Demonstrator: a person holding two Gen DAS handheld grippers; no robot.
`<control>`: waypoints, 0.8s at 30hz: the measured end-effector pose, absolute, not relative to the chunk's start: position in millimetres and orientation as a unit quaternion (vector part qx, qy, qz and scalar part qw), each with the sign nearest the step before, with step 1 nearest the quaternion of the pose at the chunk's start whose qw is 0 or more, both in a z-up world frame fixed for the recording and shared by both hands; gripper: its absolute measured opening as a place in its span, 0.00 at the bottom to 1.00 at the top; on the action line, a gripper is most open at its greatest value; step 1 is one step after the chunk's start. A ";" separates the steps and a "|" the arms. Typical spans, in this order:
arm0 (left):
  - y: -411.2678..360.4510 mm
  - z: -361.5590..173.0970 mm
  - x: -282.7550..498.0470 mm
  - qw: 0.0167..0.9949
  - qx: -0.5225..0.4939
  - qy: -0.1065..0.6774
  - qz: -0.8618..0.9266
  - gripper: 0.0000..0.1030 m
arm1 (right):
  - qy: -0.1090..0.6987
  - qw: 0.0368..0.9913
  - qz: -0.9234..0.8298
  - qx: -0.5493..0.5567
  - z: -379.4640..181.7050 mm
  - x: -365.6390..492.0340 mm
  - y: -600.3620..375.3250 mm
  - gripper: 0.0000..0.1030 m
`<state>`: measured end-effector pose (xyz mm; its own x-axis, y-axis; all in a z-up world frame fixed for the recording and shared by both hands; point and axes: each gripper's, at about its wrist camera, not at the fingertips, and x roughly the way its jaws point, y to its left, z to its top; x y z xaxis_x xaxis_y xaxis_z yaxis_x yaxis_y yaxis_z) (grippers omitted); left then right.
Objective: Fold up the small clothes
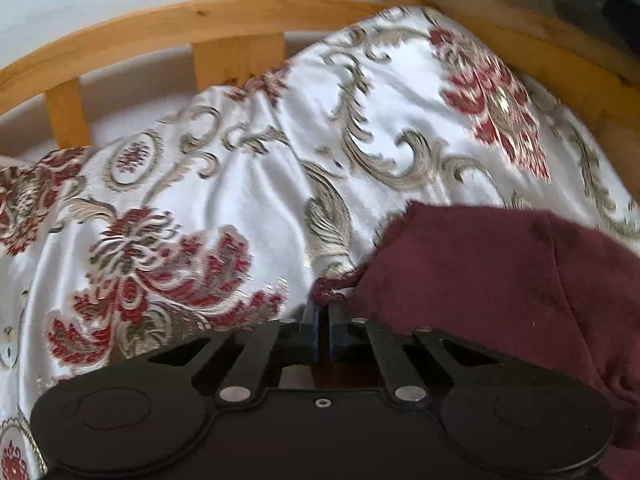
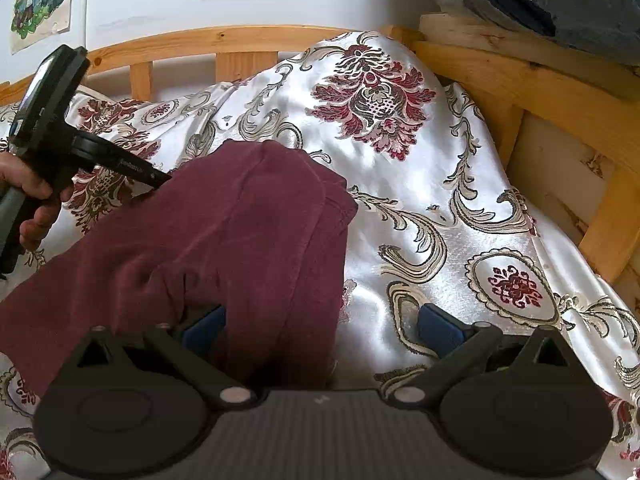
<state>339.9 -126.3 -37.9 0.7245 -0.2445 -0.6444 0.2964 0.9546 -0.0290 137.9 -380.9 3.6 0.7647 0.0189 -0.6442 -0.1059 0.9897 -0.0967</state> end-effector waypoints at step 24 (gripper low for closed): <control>-93.3 -29.1 249.2 0.923 -0.057 0.358 -0.130 0.65 | 0.249 0.968 0.024 0.018 26.2 130.0 -402.3 0.99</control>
